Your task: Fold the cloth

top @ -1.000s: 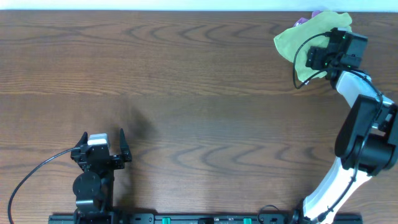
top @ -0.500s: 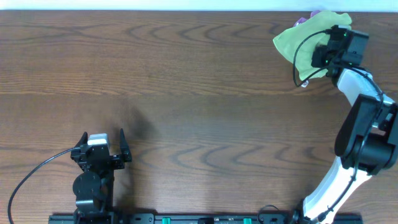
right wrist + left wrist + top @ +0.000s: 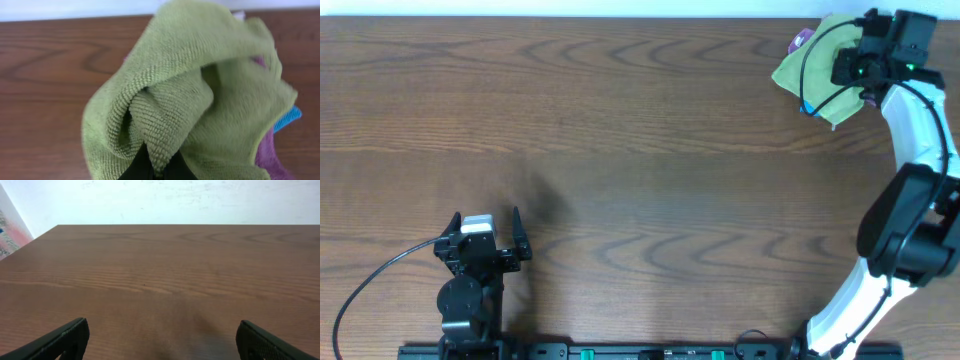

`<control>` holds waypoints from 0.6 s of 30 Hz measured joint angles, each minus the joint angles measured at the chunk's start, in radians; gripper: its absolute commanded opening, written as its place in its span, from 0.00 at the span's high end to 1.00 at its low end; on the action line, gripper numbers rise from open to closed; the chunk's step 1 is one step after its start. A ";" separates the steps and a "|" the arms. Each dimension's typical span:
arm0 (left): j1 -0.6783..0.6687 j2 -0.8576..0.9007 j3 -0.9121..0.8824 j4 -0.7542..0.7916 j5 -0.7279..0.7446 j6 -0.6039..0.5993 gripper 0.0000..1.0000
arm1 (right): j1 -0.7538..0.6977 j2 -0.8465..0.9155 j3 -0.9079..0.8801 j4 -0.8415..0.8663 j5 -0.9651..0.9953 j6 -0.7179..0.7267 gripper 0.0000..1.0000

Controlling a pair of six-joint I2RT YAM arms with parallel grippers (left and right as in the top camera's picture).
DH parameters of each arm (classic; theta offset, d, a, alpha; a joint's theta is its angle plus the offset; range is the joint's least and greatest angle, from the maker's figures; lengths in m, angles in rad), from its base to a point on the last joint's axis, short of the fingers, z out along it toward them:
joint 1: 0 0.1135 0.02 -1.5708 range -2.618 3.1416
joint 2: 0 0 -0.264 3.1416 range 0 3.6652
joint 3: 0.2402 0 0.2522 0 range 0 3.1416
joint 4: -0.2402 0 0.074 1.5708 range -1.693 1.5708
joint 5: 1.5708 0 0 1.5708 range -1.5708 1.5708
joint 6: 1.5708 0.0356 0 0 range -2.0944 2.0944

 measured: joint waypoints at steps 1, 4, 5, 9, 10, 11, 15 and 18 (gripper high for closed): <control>0.000 0.000 0.000 0.000 0.000 0.000 0.05 | 0.011 -0.017 0.011 -0.023 0.003 -0.012 0.99; 0.000 0.000 0.000 0.000 0.000 0.000 0.05 | 0.055 -0.088 0.024 -0.076 0.031 -0.036 0.99; 0.000 0.000 0.000 0.000 0.000 0.000 0.04 | 0.066 -0.107 0.024 -0.091 0.041 -0.041 0.99; 0.000 0.000 0.000 0.000 0.000 0.000 0.05 | 0.119 -0.225 0.029 -0.187 0.087 -0.084 0.99; 0.000 0.000 0.000 0.000 0.000 0.000 0.05 | 0.127 -0.250 0.031 -0.212 0.092 -0.093 0.99; 0.000 0.000 0.000 0.000 0.000 0.000 0.05 | 0.135 -0.277 0.032 -0.238 0.098 -0.103 0.99; 0.000 0.000 0.000 0.000 0.000 0.000 0.05 | 0.147 -0.382 0.038 -0.348 0.113 -0.125 0.99; 0.000 0.000 0.000 0.000 0.000 0.000 0.05 | 0.150 -0.436 0.038 -0.424 0.119 -0.135 0.99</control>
